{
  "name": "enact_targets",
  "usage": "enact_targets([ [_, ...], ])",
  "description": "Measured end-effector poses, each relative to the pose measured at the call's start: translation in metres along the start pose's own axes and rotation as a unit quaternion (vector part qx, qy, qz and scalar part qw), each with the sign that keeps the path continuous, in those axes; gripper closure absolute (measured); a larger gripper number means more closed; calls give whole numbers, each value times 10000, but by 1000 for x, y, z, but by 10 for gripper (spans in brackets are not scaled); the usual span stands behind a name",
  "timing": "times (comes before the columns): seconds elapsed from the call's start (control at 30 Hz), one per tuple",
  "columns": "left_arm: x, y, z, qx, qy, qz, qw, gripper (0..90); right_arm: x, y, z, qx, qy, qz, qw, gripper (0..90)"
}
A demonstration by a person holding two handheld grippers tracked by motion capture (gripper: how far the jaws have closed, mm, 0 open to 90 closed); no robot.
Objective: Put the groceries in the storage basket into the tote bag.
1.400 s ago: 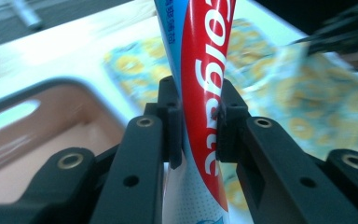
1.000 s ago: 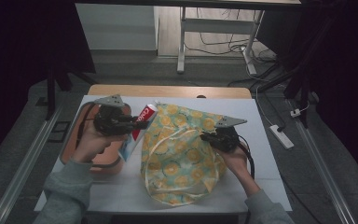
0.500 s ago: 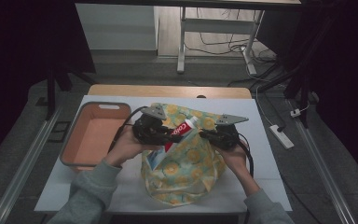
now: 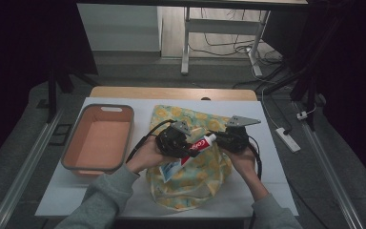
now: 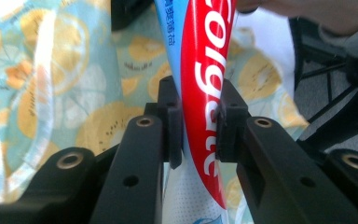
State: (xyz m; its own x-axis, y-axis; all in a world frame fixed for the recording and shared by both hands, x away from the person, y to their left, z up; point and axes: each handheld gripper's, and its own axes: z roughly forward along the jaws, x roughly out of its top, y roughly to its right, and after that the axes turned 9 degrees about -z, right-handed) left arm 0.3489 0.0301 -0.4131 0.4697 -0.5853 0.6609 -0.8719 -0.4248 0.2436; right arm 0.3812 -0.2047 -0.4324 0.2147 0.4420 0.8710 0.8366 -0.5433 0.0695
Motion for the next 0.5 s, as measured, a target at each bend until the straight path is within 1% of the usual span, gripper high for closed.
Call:
enact_targets([
  [0.13, -3, -1, 9, 89, -235, 82, 9997, 760, 1, 0, -3, 5, 60, 34, 10000, 887],
  [0.3, -8, -6, 16, 110, -418, 10, 9991, 760, 1, 2, -5, 19, 145, 120, 9998, 887],
  [0.43, -11, -9, 25, 214, -538, -49, 9983, 759, 1, 2, -7, -2, 208, 141, 9997, 887],
  [0.5, -11, -9, 29, 225, -584, -54, 9980, 760, 2, 1, -7, 2, 267, 150, 9995, 888],
])
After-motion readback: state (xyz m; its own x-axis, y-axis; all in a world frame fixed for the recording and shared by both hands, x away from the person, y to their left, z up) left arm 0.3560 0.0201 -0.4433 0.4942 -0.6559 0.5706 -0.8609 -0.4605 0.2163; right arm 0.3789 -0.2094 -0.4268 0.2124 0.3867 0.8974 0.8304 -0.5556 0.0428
